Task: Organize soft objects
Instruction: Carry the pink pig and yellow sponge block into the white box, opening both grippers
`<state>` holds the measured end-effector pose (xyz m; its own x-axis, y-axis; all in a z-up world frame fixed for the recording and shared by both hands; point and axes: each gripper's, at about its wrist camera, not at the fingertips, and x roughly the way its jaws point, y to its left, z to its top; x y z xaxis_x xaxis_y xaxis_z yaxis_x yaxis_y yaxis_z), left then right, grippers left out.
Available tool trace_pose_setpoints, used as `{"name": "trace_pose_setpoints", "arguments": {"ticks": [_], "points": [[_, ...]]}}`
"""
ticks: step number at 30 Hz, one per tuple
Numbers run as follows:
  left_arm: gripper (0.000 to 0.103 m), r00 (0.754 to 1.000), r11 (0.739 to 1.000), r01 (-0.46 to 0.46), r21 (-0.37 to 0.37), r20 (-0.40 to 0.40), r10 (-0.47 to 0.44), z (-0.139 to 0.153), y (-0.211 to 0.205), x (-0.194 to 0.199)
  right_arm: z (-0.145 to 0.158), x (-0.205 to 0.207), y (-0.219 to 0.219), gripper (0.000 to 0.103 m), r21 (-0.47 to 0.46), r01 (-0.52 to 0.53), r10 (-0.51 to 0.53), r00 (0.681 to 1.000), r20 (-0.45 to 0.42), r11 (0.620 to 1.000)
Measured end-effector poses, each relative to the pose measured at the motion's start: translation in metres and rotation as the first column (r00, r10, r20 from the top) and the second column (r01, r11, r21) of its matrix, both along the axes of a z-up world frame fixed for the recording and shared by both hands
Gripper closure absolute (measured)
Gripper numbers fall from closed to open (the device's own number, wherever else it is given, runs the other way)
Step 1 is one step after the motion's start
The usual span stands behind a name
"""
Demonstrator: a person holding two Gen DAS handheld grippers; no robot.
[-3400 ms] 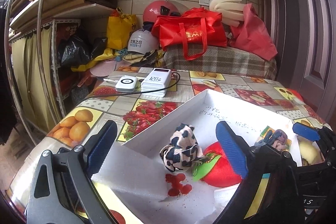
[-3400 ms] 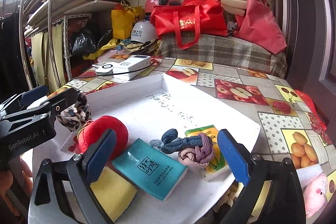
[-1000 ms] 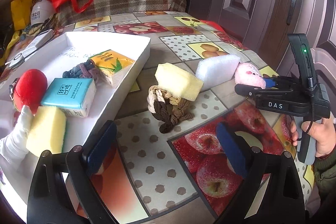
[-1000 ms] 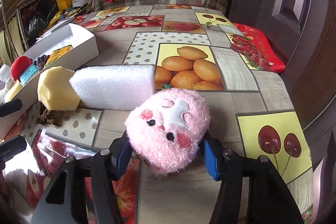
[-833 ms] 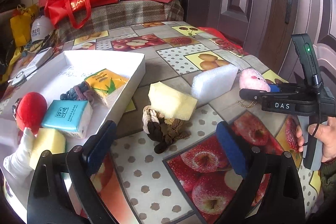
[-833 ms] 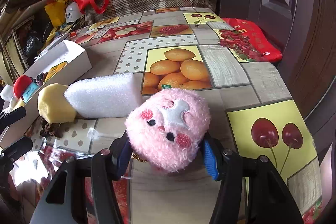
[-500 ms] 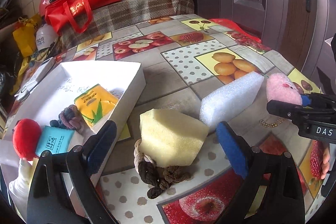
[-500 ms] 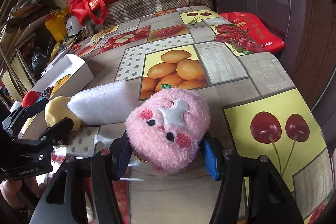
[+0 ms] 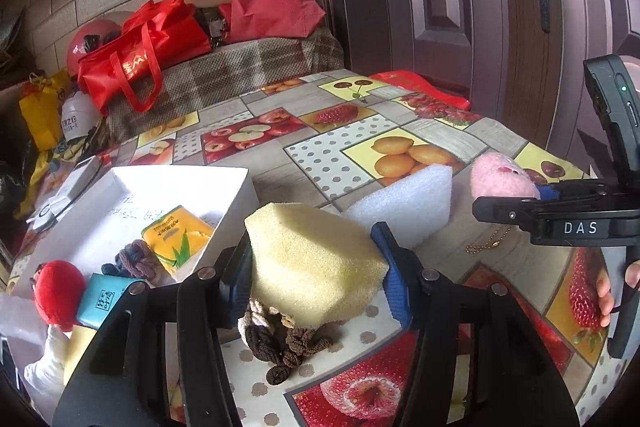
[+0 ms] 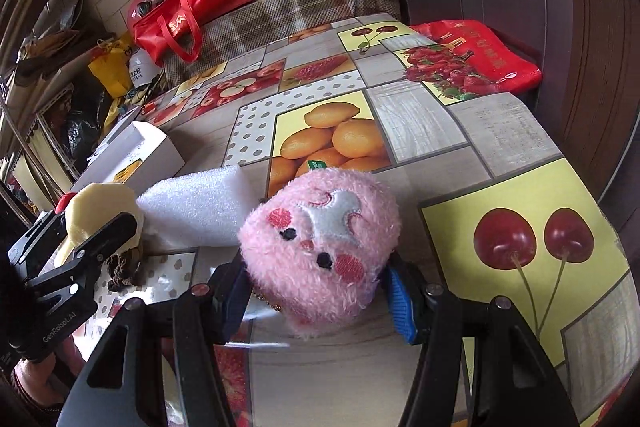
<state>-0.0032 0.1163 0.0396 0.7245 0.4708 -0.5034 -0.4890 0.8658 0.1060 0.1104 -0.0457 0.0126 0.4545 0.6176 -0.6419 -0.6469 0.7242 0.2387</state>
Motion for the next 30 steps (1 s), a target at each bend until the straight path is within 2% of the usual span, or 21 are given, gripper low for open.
{"name": "trace_pose_setpoints", "arguments": {"ticks": [3, 7, 14, 20, 30], "points": [[0.048, 0.999, 1.000, 0.015, 0.018, 0.050, -0.016, 0.006, -0.008, -0.015, 0.005, -0.004, -0.005, 0.044, 0.027, 0.012, -0.013, 1.000, 0.027, 1.000], [0.048, 0.998, 1.000, 0.005, 0.010, 0.066, -0.006, 0.009, -0.007, -0.030, 0.016, -0.021, -0.006, 0.044, 0.041, 0.013, -0.019, 0.991, 0.134, 0.999], [0.048, 0.996, 1.000, -0.017, -0.005, 0.093, 0.017, 0.009, -0.005, -0.053, 0.029, -0.058, -0.003, 0.044, 0.031, 0.017, -0.027, 0.939, 0.342, 0.999], [0.048, 0.992, 0.999, -0.040, -0.002, 0.120, 0.040, 0.011, -0.004, -0.080, 0.030, -0.086, 0.008, 0.044, 0.041, -0.016, -0.001, 0.926, 0.378, 0.999], [0.048, 0.984, 0.994, -0.108, 0.009, 0.146, 0.105, 0.010, 0.013, -0.128, 0.026, -0.135, 0.056, 0.044, 0.011, -0.136, 0.121, 0.913, 0.389, 0.991]]}}
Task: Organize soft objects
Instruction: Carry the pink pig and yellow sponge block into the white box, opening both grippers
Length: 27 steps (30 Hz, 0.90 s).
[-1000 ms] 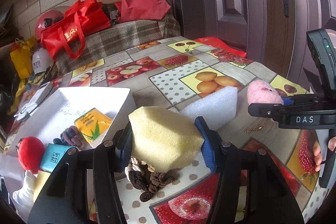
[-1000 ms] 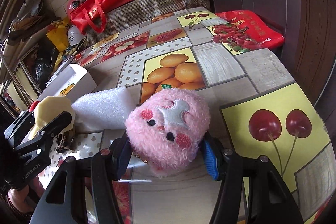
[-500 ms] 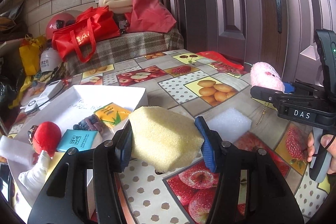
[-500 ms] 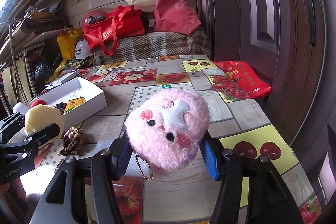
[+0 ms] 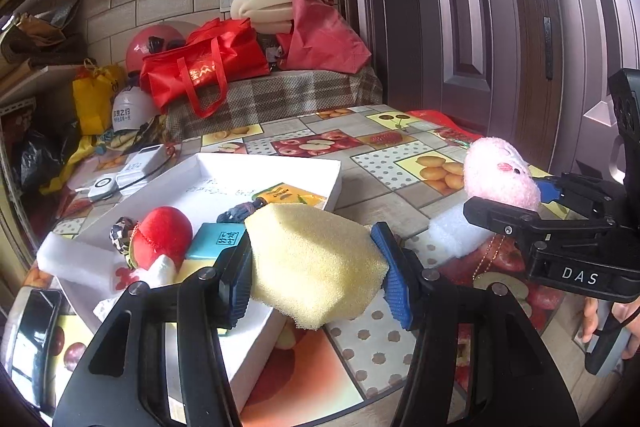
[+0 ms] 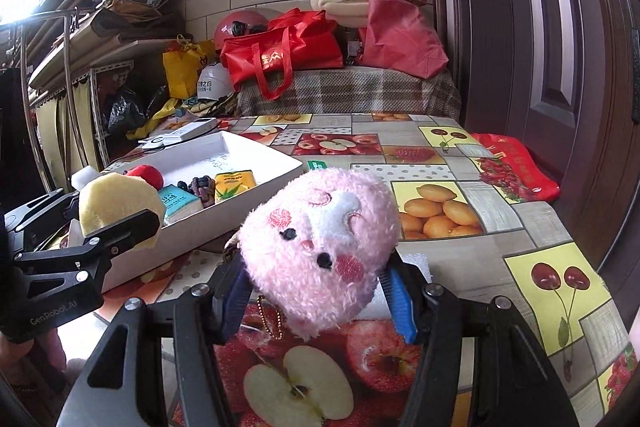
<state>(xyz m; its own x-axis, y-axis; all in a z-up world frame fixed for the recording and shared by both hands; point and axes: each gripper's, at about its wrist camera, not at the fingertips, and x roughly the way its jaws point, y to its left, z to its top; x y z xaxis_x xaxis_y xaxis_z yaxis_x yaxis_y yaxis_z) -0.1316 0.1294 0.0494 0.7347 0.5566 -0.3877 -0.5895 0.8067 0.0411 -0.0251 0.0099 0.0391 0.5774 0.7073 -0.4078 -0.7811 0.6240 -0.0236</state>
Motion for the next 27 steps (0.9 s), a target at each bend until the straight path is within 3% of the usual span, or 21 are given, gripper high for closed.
{"name": "trace_pose_setpoints", "arguments": {"ticks": [7, 15, 20, 27], "points": [[0.048, 0.992, 0.994, -0.103, 0.020, 0.070, 0.101, 0.003, 0.028, -0.036, -0.002, -0.019, 0.023, 0.044, -0.009, -0.022, 0.022, 0.999, 0.027, 1.000], [0.048, 0.949, 0.955, -0.286, -0.078, 0.115, 0.294, -0.002, 0.100, -0.090, -0.004, -0.038, 0.062, 0.044, -0.038, -0.099, 0.101, 0.993, 0.053, 0.994], [0.048, 0.931, 0.937, -0.316, -0.150, 0.140, 0.337, -0.005, 0.126, -0.101, -0.005, -0.057, 0.093, 0.044, -0.053, -0.176, 0.179, 0.981, 0.078, 0.983], [0.047, 0.923, 0.933, -0.340, -0.118, 0.149, 0.355, -0.004, 0.137, -0.093, -0.008, -0.069, 0.138, 0.044, -0.077, -0.235, 0.242, 0.965, 0.102, 0.969]]}}
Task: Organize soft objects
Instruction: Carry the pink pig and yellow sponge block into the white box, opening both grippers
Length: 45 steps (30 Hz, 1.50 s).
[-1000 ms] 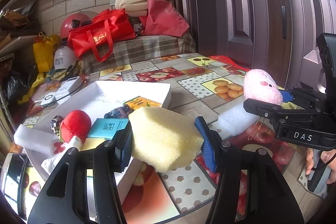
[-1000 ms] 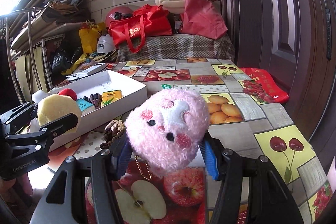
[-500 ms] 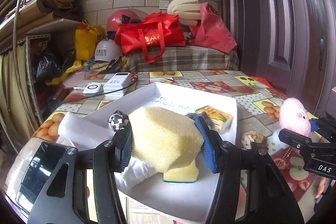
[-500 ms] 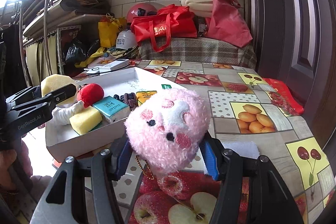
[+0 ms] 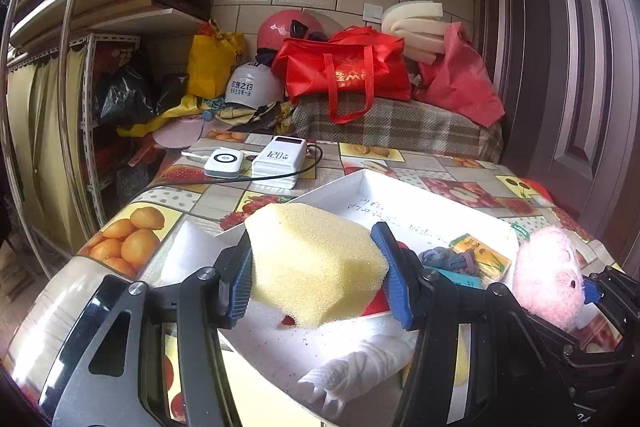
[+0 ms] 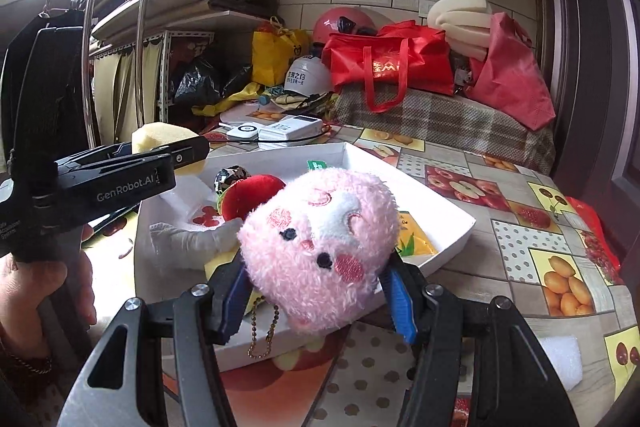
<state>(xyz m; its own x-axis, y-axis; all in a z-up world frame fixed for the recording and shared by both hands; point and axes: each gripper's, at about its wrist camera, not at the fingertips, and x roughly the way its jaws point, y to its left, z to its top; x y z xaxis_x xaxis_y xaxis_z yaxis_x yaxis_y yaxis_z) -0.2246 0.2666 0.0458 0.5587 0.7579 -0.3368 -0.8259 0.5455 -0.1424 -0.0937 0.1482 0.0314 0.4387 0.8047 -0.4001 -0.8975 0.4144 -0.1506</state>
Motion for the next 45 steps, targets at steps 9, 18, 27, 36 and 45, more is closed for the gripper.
{"name": "trace_pose_setpoints", "arguments": {"ticks": [9, 18, 27, 36, 45], "points": [[0.047, 0.998, 0.997, -0.030, -0.071, 0.061, 0.034, -0.003, 0.029, -0.009, 0.003, 0.037, 0.037, 0.044, 0.013, 0.073, -0.071, 0.995, -0.069, 0.997], [0.033, 0.997, 0.996, -0.049, -0.075, 0.050, 0.053, -0.004, 0.031, -0.006, 0.003, 0.047, 0.048, 0.039, 0.003, 0.105, -0.104, 0.990, -0.093, 0.994], [0.000, 0.997, 0.997, -0.078, 0.015, -0.009, 0.078, 0.000, 0.016, 0.004, 0.004, 0.040, 0.050, 0.000, -0.004, 0.103, -0.104, 0.994, -0.046, 0.995], [0.000, 0.997, 0.996, -0.069, 0.057, -0.028, 0.071, 0.002, 0.010, 0.008, 0.005, 0.043, 0.051, 0.000, 0.000, 0.111, -0.111, 0.993, -0.050, 0.994], [0.000, 0.997, 0.992, -0.054, 0.114, -0.046, 0.060, 0.004, -0.007, 0.013, 0.007, 0.033, 0.041, 0.000, 0.029, 0.112, -0.112, 0.994, -0.011, 0.993]]}}
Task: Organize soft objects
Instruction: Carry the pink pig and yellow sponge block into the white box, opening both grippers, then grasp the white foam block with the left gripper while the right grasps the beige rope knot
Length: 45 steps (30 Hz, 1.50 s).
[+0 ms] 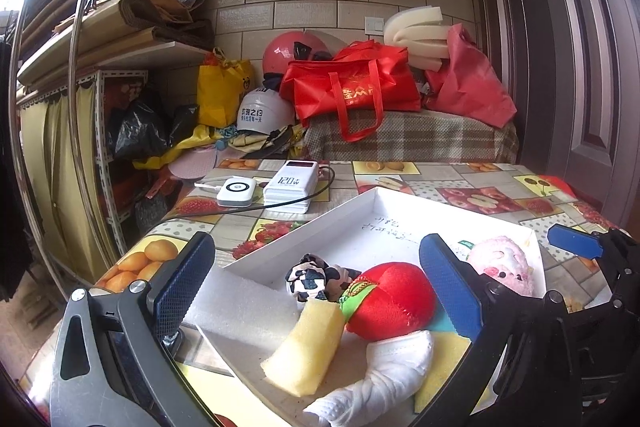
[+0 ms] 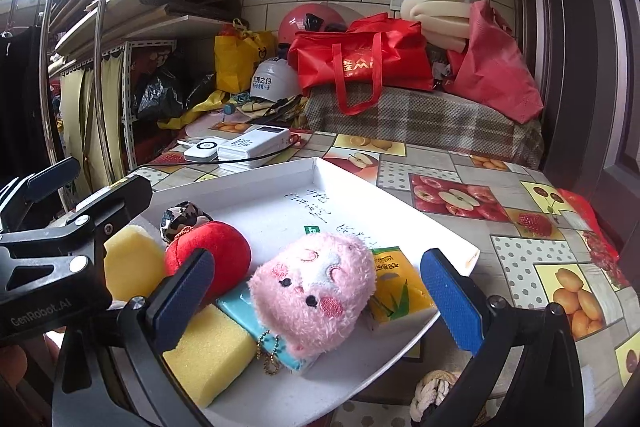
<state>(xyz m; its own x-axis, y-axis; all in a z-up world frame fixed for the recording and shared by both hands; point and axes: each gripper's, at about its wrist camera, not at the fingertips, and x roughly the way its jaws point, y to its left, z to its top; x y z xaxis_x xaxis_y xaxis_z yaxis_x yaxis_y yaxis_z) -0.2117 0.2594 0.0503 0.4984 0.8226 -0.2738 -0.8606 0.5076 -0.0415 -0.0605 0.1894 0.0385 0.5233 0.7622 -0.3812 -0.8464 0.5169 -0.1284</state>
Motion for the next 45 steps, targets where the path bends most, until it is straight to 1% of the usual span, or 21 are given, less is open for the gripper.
{"name": "trace_pose_setpoints", "arguments": {"ticks": [4, 7, 10, 12, 14, 16, 18, 21, 23, 25, 27, 29, 31, 32, 33, 35, 38, 40, 42, 43, 45], "points": [[0.000, 1.000, 1.000, 0.010, -0.010, 0.007, -0.010, 0.000, -0.008, -0.001, 0.000, -0.008, -0.008, 0.000, 0.005, -0.006, 0.005, 0.999, 0.032, 1.000], [0.000, 1.000, 0.999, 0.019, -0.027, -0.009, -0.019, -0.001, -0.016, 0.003, 0.000, -0.009, -0.015, 0.000, -0.002, -0.002, 0.002, 1.000, 0.023, 1.000], [0.000, 0.999, 0.999, 0.034, -0.016, -0.017, -0.034, -0.002, -0.028, 0.005, -0.002, -0.008, -0.024, 0.000, -0.019, 0.038, -0.038, 0.999, 0.016, 0.999], [0.000, 0.997, 0.997, 0.076, -0.009, -0.022, -0.076, -0.001, -0.037, 0.009, -0.004, -0.010, -0.031, 0.000, -0.040, 0.062, -0.061, 0.998, 0.034, 0.997], [0.000, 0.992, 0.993, 0.121, -0.004, -0.042, -0.121, -0.001, -0.048, 0.016, -0.006, -0.014, -0.039, 0.000, -0.071, 0.050, -0.046, 0.997, 0.062, 0.996], [0.000, 0.982, 0.983, 0.183, -0.002, -0.057, -0.183, -0.001, -0.061, 0.024, -0.006, -0.017, -0.053, 0.000, -0.081, 0.054, -0.046, 0.994, 0.096, 0.995], [0.000, 0.967, 0.969, 0.246, -0.007, -0.072, -0.246, 0.000, -0.074, 0.033, -0.004, -0.012, -0.071, 0.000, -0.068, 0.065, -0.059, 0.994, 0.097, 0.996], [0.000, 0.940, 0.943, 0.331, -0.035, -0.077, -0.333, 0.000, -0.091, 0.047, -0.003, 0.013, -0.103, 0.000, -0.063, 0.106, -0.104, 0.994, 0.028, 0.992], [0.000, 0.919, 0.925, 0.376, -0.047, -0.112, -0.379, -0.001, -0.102, 0.059, -0.005, 0.036, -0.124, 0.000, -0.074, 0.157, -0.161, 0.986, -0.039, 0.985], [0.000, 0.900, 0.910, 0.414, -0.041, -0.136, -0.415, -0.001, -0.113, 0.067, -0.008, 0.060, -0.144, 0.000, -0.101, 0.228, -0.238, 0.965, -0.107, 0.968], [0.000, 0.878, 0.890, 0.453, -0.057, -0.146, -0.457, -0.003, -0.121, 0.075, -0.014, 0.085, -0.159, 0.000, -0.153, 0.272, -0.297, 0.938, -0.180, 0.950], [0.000, 0.862, 0.877, 0.472, -0.090, -0.161, -0.481, -0.005, -0.125, 0.084, -0.023, 0.103, -0.168, 0.000, -0.197, 0.284, -0.329, 0.908, -0.258, 0.938], [0.000, 0.851, 0.866, 0.483, -0.127, -0.165, -0.498, -0.007, -0.127, 0.092, -0.031, 0.112, -0.172, 0.000, -0.221, 0.254, -0.317, 0.890, -0.329, 0.942], [0.000, 0.845, 0.860, 0.491, -0.142, -0.162, -0.509, -0.008, -0.128, 0.095, -0.033, 0.112, -0.171, 0.000, -0.224, 0.242, -0.309, 0.887, -0.343, 0.944], [0.000, 0.839, 0.853, 0.498, -0.155, -0.162, -0.519, -0.009, -0.129, 0.098, -0.034, 0.110, -0.170, 0.000, -0.232, 0.229, -0.299, 0.891, -0.341, 0.945], [0.000, 0.828, 0.844, 0.505, -0.178, -0.175, -0.533, -0.012, -0.133, 0.105, -0.035, 0.103, -0.160, 0.000, -0.264, 0.195, -0.276, 0.908, -0.317, 0.945], [0.000, 0.811, 0.836, 0.507, -0.209, -0.212, -0.545, -0.016, -0.139, 0.119, -0.043, 0.100, -0.144, 0.000, -0.346, 0.170, -0.275, 0.919, -0.282, 0.923], [0.000, 0.803, 0.832, 0.507, -0.225, -0.230, -0.550, -0.019, -0.142, 0.127, -0.042, 0.103, -0.140, 0.000, -0.344, 0.165, -0.266, 0.925, -0.271, 0.924], [0.000, 0.800, 0.832, 0.507, -0.227, -0.234, -0.552, -0.020, -0.145, 0.131, -0.041, 0.107, -0.140, 0.000, -0.340, 0.173, -0.272, 0.924, -0.269, 0.924], [0.000, 0.799, 0.831, 0.508, -0.227, -0.236, -0.553, -0.021, -0.146, 0.131, -0.040, 0.111, -0.142, 0.000, -0.328, 0.166, -0.266, 0.919, -0.290, 0.930], [0.000, 0.804, 0.833, 0.507, -0.222, -0.226, -0.550, -0.020, -0.146, 0.129, -0.038, 0.114, -0.149, 0.000, -0.291, 0.156, -0.250, 0.913, -0.322, 0.944]]}}
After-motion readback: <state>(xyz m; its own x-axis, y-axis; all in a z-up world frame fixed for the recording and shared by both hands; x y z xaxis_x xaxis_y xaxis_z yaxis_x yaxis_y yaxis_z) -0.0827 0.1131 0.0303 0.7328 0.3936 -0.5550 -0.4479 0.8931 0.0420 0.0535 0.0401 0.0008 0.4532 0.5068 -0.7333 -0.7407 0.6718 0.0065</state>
